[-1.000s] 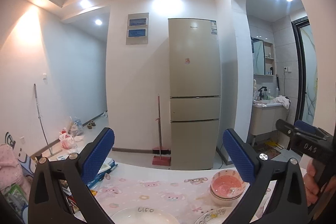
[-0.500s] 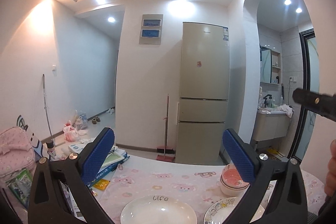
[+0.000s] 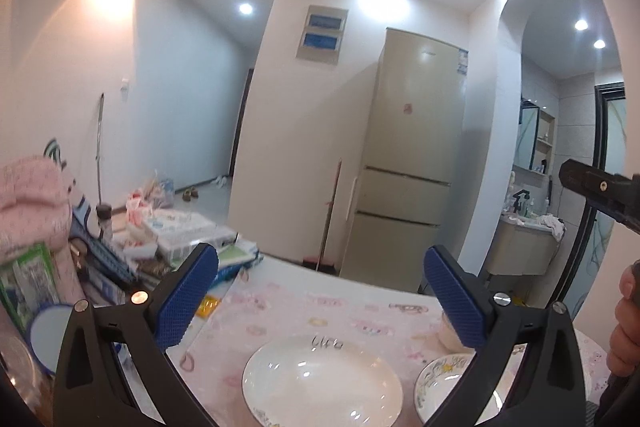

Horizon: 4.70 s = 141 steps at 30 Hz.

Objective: Organize plates and bowls
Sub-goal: 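Move both tools back over the table toward the white 'life' plate, then grip the white 'life' plate rim with the left tool while the right tool grips it, then lift the white plate with both tools and carry it toward the other plates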

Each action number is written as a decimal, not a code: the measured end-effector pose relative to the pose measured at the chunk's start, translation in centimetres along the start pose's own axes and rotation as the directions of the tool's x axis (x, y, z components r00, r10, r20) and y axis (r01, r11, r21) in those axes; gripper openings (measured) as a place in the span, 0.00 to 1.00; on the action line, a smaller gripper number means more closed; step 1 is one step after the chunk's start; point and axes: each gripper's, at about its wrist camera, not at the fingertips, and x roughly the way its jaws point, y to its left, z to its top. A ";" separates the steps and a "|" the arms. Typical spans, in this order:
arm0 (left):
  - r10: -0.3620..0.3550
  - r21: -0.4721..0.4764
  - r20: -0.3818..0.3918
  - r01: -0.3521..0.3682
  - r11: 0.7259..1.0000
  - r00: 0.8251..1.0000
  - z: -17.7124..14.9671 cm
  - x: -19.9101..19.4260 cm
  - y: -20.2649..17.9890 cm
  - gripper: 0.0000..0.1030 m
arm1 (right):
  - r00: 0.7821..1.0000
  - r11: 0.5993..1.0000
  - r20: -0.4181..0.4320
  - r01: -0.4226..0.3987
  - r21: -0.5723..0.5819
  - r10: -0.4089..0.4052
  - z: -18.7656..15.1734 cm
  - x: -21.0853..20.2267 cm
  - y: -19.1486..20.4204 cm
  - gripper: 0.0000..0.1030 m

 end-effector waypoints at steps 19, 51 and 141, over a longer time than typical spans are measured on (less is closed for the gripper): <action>0.135 -0.080 -0.381 -0.178 0.981 0.915 -7.6 9.1 4.4 1.00 | 0.925 0.996 -0.375 -0.028 0.084 0.057 -10.7 15.6 -2.4 1.00; -0.068 -0.346 -0.687 -0.243 0.906 0.724 -13.8 13.9 9.5 0.26 | 0.665 0.953 -0.692 -0.112 0.281 0.282 -20.8 23.1 -1.8 0.25; -0.180 -0.164 -0.619 0.098 0.982 0.764 -7.4 8.0 -12.5 0.19 | 0.809 0.888 -0.551 0.082 0.453 0.206 -13.5 3.7 -19.7 0.19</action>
